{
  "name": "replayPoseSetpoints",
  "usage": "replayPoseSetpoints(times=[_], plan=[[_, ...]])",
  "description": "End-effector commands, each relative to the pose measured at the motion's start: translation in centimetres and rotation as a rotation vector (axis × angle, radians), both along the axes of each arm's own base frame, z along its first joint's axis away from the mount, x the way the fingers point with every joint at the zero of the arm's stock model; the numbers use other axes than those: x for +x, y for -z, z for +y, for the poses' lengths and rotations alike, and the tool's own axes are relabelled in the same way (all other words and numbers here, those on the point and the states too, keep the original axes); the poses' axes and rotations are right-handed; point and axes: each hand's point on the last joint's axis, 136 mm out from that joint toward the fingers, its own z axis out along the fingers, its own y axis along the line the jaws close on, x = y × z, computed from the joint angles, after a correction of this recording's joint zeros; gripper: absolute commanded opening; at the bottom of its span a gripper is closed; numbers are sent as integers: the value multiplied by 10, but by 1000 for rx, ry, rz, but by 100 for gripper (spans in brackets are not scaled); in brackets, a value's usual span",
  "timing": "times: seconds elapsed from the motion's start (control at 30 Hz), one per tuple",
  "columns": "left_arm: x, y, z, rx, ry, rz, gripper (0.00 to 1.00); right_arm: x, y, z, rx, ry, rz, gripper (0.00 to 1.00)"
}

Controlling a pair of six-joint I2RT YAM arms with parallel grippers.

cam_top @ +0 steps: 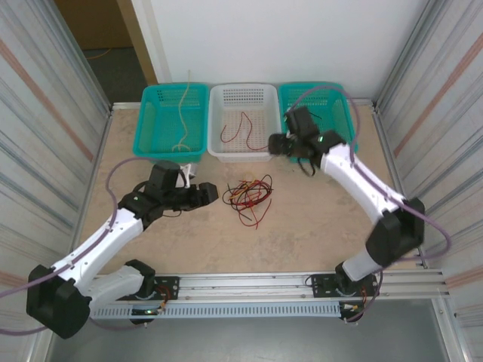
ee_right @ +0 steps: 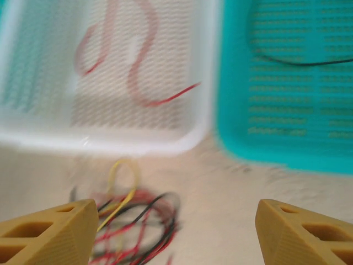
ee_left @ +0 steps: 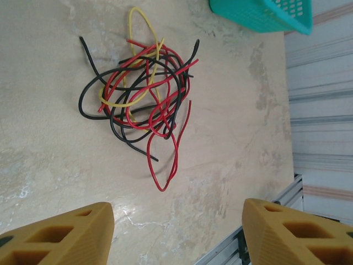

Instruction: Untangle the cables

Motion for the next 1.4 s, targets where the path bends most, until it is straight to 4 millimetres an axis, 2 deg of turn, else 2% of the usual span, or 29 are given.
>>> replayPoseSetpoints(times=[0.0,0.1,0.2,0.33,0.47,0.57,0.63,0.67,0.73,0.77,0.87,0.97,1.07,1.2,1.37], plan=[[13,3,-4,7,-19,-42,59,-36,21,18,4,1,-8,72],[20,7,-9,-1,-32,-31,55,-78,55,48,80,-56,127,65],[26,9,-14,-11,-30,-15,52,-103,82,78,114,-130,198,64],[26,10,-21,-26,0,3,46,-96,105,99,137,-127,265,48],[18,16,-17,-16,0,5,46,-79,123,118,131,-129,300,43],[14,20,-13,-17,-6,5,46,-70,140,117,92,-100,325,34],[11,23,-11,-16,-10,7,46,-67,147,115,88,-90,343,24],[11,25,-11,-15,-13,8,47,-67,147,115,87,-93,344,15],[11,29,-11,-11,-13,14,49,-68,140,115,82,-114,323,3],[12,30,-12,-15,-10,15,52,-69,132,114,74,-122,306,0],[15,29,-24,-17,35,4,60,-77,97,113,51,-166,210,0],[22,23,-43,-2,90,-43,64,-90,56,111,62,-205,127,0],[35,15,-59,-16,107,-76,65,-101,21,108,93,-238,70,0],[49,12,-69,-38,91,-87,65,-109,-19,101,137,-253,-11,0],[50,-2,-81,-121,123,-129,63,-116,-67,98,264,-267,-103,0]])
